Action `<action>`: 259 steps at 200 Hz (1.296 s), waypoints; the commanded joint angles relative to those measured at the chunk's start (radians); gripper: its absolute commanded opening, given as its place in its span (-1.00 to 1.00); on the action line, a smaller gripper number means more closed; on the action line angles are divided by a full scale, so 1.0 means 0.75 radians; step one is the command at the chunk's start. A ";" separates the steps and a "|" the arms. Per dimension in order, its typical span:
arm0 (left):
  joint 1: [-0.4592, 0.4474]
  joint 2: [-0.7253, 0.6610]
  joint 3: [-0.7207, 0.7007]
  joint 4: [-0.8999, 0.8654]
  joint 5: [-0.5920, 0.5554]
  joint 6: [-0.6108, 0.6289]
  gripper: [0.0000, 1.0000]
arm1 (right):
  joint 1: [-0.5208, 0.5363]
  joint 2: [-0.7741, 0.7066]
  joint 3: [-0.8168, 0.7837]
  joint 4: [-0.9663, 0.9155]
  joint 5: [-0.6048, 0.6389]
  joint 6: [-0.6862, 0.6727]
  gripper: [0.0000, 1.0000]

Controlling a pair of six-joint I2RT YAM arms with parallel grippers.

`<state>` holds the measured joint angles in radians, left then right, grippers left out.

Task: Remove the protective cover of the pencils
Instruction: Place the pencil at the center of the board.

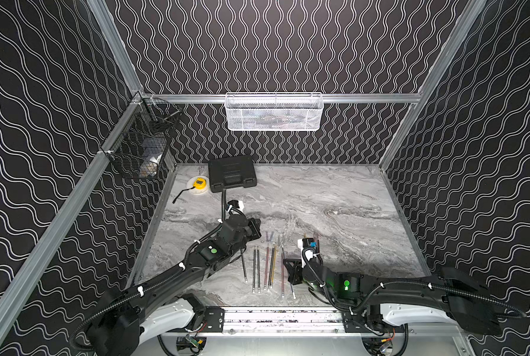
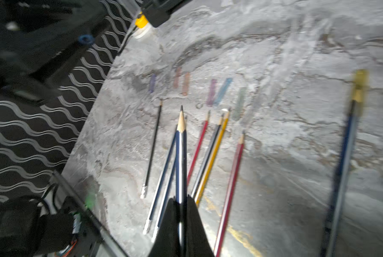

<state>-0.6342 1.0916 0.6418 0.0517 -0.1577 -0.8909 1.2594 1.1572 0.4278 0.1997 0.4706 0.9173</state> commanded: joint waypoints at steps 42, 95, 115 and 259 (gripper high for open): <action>-0.023 0.031 0.005 0.016 0.027 0.026 -0.79 | -0.137 0.112 0.001 -0.100 -0.053 0.147 -1.00; -0.078 0.015 0.005 -0.001 -0.005 0.038 -0.79 | -0.203 0.314 0.043 -0.046 -0.150 0.181 -1.00; -0.084 0.013 0.015 -0.011 -0.010 0.040 -0.79 | -0.214 0.341 0.063 -0.067 -0.157 0.180 -1.00; -0.100 -0.032 0.005 -0.029 -0.020 0.045 -0.80 | -0.232 0.464 0.100 -0.061 -0.175 0.196 -0.75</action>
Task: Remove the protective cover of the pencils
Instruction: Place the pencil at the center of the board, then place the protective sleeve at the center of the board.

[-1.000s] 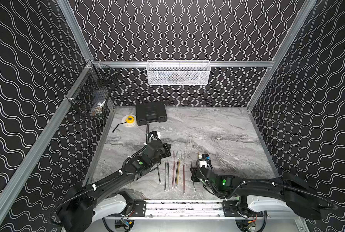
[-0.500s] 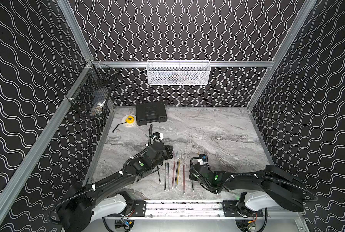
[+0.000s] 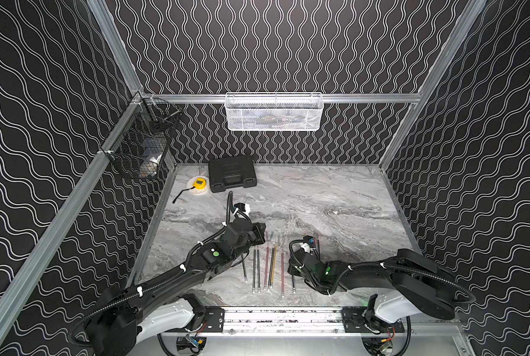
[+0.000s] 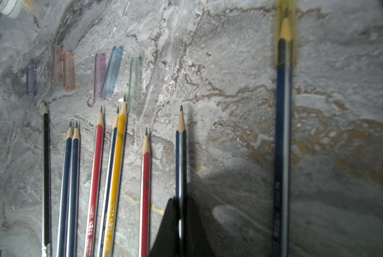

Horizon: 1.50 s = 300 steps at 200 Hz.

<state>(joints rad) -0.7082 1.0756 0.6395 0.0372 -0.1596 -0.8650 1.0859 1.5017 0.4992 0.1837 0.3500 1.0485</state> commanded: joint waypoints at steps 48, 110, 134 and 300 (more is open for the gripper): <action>-0.001 -0.008 -0.012 0.013 -0.006 -0.005 -0.80 | -0.003 -0.004 -0.023 -0.019 -0.011 0.030 -0.69; -0.001 -0.004 -0.009 0.020 0.000 -0.007 -0.81 | -0.012 -0.017 -0.018 -0.032 -0.010 0.021 -0.70; -0.005 0.011 -0.005 0.033 0.006 -0.007 -0.81 | -0.014 -0.067 -0.011 -0.010 -0.068 -0.060 -0.67; -0.319 0.625 0.294 0.020 -0.142 0.086 -0.83 | -0.114 -0.644 -0.140 -0.409 0.223 -0.030 -0.47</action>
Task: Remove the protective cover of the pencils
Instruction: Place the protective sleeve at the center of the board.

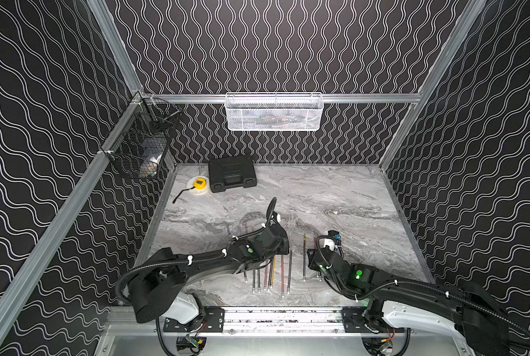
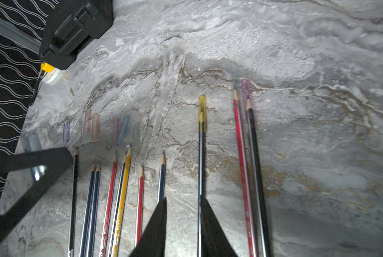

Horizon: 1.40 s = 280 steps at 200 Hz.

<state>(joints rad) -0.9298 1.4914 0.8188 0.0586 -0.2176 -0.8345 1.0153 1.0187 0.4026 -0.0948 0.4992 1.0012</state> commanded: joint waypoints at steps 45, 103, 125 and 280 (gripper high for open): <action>-0.027 0.266 0.159 -0.057 -0.095 0.051 -0.83 | -0.045 0.057 -0.020 -0.011 -0.016 0.051 -0.52; -0.027 0.451 0.299 -0.154 -0.140 0.064 -0.82 | -0.049 0.076 -0.051 0.043 -0.050 0.060 -0.51; -0.026 0.493 0.330 -0.178 -0.147 0.059 -0.82 | -0.051 0.101 -0.058 0.067 -0.075 0.064 -0.52; -0.024 0.652 0.538 -0.417 -0.258 0.094 -0.68 | -0.051 0.128 -0.080 0.125 -0.108 0.062 -0.53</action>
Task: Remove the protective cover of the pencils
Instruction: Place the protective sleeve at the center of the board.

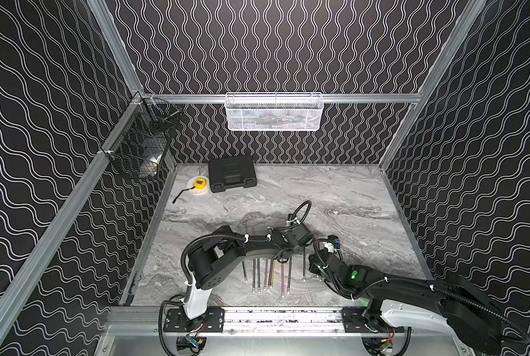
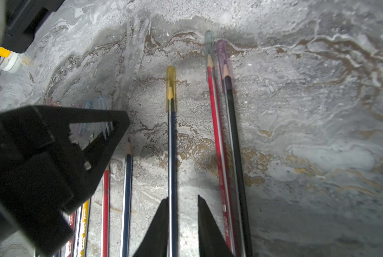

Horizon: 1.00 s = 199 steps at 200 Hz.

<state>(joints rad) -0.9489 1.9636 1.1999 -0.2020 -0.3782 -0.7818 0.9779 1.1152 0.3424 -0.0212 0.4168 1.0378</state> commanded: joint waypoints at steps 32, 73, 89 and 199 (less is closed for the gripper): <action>0.001 0.028 0.039 -0.096 -0.059 0.022 -0.64 | -0.001 -0.004 -0.008 0.043 0.001 0.009 -0.52; 0.001 0.028 0.031 -0.073 -0.041 0.024 -0.58 | -0.001 0.003 -0.001 0.038 -0.001 0.009 -0.52; 0.001 0.034 0.036 -0.072 -0.038 0.024 -0.58 | -0.002 -0.002 -0.006 0.044 -0.001 0.009 -0.52; 0.001 -0.027 0.022 -0.037 -0.022 0.029 -0.52 | -0.001 0.015 0.045 -0.045 0.008 -0.006 -0.57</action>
<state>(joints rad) -0.9485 1.9713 1.2152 -0.2539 -0.3939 -0.7643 0.9760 1.1149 0.3508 -0.0174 0.4088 1.0355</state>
